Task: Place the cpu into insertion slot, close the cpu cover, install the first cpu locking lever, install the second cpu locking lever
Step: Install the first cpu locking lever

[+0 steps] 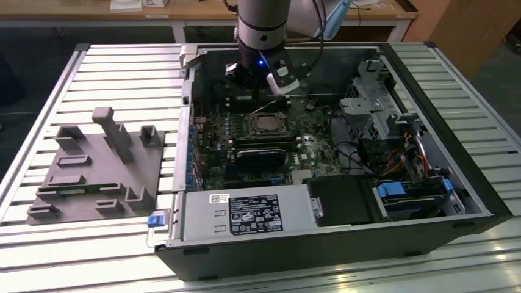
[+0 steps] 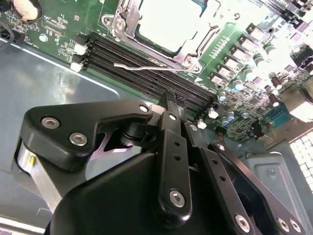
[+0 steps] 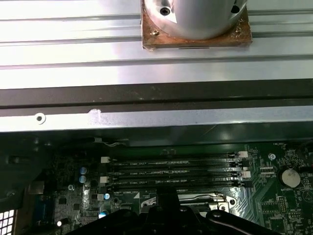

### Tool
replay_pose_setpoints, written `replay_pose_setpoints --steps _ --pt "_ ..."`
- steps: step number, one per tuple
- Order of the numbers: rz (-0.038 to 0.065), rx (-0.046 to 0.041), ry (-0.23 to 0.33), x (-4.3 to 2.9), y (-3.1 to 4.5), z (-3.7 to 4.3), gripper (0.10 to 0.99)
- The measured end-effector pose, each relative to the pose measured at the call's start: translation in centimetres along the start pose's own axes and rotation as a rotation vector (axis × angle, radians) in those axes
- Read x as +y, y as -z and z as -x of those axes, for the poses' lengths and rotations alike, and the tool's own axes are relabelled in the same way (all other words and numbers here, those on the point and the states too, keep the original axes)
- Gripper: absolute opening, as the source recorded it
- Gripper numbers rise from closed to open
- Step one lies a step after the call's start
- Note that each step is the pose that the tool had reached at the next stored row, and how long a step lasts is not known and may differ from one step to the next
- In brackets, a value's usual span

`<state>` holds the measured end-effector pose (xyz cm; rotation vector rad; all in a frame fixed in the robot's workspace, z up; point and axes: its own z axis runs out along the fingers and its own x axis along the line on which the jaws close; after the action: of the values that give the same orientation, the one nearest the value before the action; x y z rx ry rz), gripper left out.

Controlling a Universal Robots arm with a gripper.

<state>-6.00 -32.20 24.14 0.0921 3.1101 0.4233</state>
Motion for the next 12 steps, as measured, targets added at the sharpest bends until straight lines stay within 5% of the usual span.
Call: replay_pose_setpoints --steps 6,12 --pt "-0.001 -0.0064 0.002 -0.04 -0.15 0.01 0.106" --pt "0.001 -0.0378 0.011 -0.16 -0.57 -0.01 0.106"
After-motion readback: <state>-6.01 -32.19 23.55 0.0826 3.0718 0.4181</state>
